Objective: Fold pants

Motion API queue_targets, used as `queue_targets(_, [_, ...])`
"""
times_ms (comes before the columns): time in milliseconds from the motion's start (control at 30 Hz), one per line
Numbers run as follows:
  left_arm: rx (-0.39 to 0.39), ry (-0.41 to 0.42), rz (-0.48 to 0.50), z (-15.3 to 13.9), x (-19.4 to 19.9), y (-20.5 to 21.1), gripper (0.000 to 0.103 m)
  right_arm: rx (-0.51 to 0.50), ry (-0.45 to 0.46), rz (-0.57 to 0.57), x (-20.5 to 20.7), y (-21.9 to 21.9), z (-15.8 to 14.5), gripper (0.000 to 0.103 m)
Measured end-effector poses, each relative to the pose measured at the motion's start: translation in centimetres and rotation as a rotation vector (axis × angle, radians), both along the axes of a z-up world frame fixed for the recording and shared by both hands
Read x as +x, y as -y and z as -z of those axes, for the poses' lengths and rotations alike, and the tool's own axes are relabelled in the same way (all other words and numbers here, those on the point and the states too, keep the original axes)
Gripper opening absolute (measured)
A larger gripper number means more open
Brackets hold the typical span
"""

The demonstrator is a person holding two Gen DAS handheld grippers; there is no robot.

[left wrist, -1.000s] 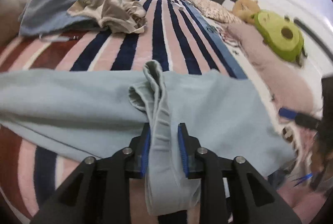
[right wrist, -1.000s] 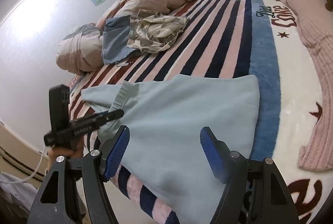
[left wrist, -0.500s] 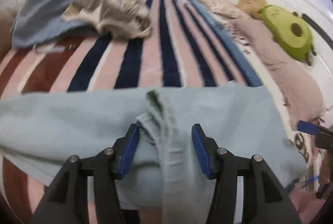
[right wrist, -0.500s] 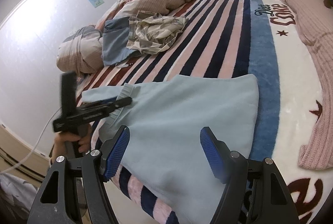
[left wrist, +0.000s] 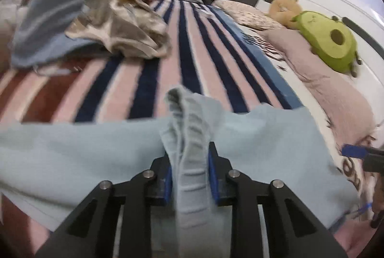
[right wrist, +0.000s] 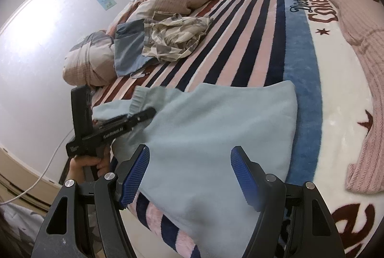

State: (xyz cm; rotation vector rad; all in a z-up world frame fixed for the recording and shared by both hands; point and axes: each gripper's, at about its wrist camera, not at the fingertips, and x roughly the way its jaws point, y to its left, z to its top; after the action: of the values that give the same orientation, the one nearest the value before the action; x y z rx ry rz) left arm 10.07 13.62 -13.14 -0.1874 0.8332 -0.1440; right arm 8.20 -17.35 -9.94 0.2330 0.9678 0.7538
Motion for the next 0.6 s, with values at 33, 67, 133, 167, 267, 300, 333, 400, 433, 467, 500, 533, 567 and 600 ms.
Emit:
queue_targets(33, [-0.021, 0.009, -0.006, -0.3, 0.4, -0.7, 0.021, 0.0, 0.0, 0.004, 0.0, 0.1, 0.0, 0.067])
queue_targets(67, [-0.016, 0.016, -0.014, -0.5, 0.7, -1.0, 0.021, -0.001, 0.0, 0.009, 0.1, 0.1, 0.0, 0.067])
queue_targets(133, [0.067, 0.033, -0.052, -0.9, 1.5, -1.4, 0.021, -0.011, 0.001, 0.018, 0.1, 0.1, 0.0, 0.067])
queue_targets(167, [0.081, 0.032, -0.065, -0.9, 1.8, -1.6, 0.021, -0.017, 0.001, 0.02, 0.2, 0.1, 0.1, 0.067])
queue_targets(267, [0.038, -0.035, -0.06, 0.2, 2.9, -2.5, 0.025, -0.017, -0.013, 0.018, 0.4, -0.1, 0.4, 0.067])
queue_targets(300, [0.062, -0.046, -0.059, 0.6, 2.9, -2.5, 0.031, -0.018, -0.018, 0.016, 0.5, -0.2, 0.5, 0.067])
queue_targets(333, [0.08, -0.047, -0.059, 0.6, 2.6, -2.6, 0.047, -0.02, -0.022, 0.014, 0.5, -0.3, 0.7, 0.067])
queue_targets(400, [0.092, -0.031, -0.082, 0.4, 1.7, -3.2, 0.07, -0.028, -0.032, 0.01, 0.7, -0.5, 1.0, 0.067])
queue_targets(433, [0.081, -0.009, -0.104, 0.1, 0.6, -4.0, 0.072, -0.031, -0.039, 0.008, 0.7, -0.6, 1.2, 0.067])
queue_targets(467, [0.067, -0.002, -0.121, -0.2, -0.3, -4.9, 0.072, -0.032, -0.045, 0.006, 0.8, -0.7, 1.4, 0.067])
queue_targets(500, [0.051, 0.0, -0.146, -0.5, -1.1, -5.8, 0.072, -0.033, -0.049, 0.005, 0.8, -0.7, 1.5, 0.067])
queue_targets(533, [0.03, 0.001, -0.202, -0.8, -2.5, -7.6, 0.073, -0.034, -0.053, 0.003, 0.8, -0.8, 1.6, 0.067])
queue_targets(567, [0.018, -0.001, -0.242, -1.0, -3.4, -8.8, 0.073, -0.034, -0.055, 0.002, 0.9, -0.8, 1.7, 0.067])
queue_targets(600, [0.006, -0.003, -0.282, -1.2, -4.3, -10.1, 0.073, -0.034, -0.057, 0.0, 0.9, -0.8, 1.8, 0.067])
